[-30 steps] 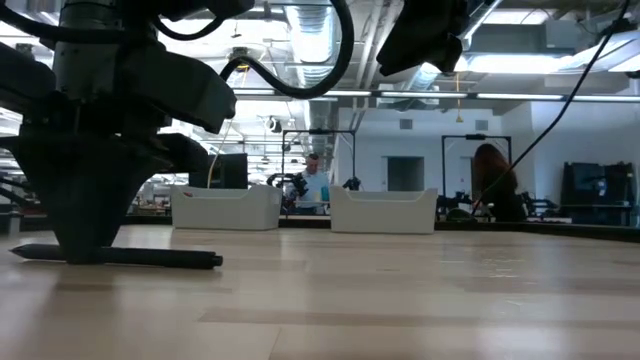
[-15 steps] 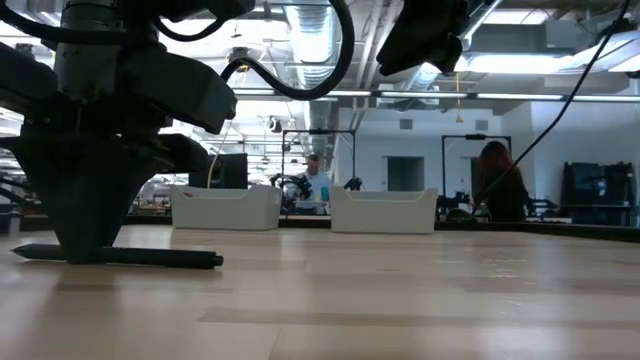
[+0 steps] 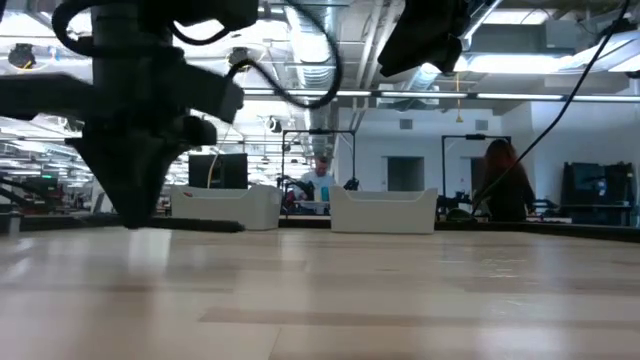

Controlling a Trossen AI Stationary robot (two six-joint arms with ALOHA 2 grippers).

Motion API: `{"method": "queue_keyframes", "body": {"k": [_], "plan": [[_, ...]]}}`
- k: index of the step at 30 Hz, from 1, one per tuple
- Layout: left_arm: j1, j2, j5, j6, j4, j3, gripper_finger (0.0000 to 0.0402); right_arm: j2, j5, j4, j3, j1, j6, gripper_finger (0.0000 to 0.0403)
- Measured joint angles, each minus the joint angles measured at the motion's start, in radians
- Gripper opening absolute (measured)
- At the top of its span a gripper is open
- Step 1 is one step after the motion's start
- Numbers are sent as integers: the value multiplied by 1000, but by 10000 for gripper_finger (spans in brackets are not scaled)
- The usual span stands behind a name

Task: Sort pens & pencils
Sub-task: Put the black pen into the left gray bin

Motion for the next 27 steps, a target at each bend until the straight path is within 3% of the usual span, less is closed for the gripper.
{"method": "queue_keyframes", "body": {"k": [11,20,27], "plan": [[141,-119,-42,27,-111,1,36,0,0,0,0,0,-36,134],[278,-329,-101,91,-150,3,36,0,2,0,0,-2,-55,134],[446,-458,-113,202,-146,4,36,0,2,10,0,-22,-71,133]]}}
